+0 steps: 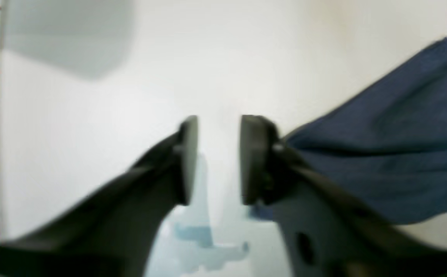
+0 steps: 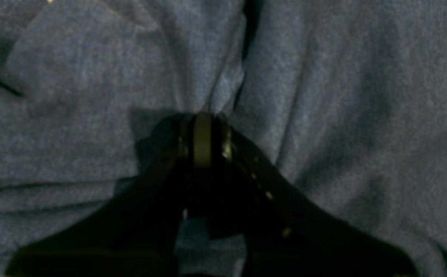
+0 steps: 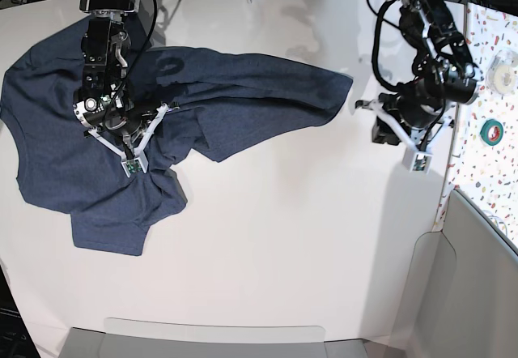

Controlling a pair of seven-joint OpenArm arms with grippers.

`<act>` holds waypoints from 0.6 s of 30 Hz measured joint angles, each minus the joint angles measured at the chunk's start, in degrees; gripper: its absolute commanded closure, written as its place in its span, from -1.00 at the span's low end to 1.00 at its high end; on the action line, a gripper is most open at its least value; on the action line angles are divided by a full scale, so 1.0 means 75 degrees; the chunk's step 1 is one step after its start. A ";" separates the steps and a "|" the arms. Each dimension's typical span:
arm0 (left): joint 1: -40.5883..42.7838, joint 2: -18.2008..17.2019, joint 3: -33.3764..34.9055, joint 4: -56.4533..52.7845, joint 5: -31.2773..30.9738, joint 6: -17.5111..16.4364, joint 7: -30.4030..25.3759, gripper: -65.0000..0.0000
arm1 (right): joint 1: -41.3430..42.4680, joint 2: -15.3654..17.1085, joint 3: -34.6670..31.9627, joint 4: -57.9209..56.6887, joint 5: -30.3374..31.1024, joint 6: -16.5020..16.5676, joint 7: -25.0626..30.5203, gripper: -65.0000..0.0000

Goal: Layout the t-shirt on the table in an organized manner, then fold the t-shirt properly
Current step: 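Reach the left gripper to the folded-under fabric and grasp it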

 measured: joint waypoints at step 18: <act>-0.2681 0.1163 0.1658 -0.5642 -0.0262 0.0044 -0.0271 0.23 | -0.0009 -0.0026 0.0009 0.0009 -0.0029 -0.0003 0.0023 1.00</act>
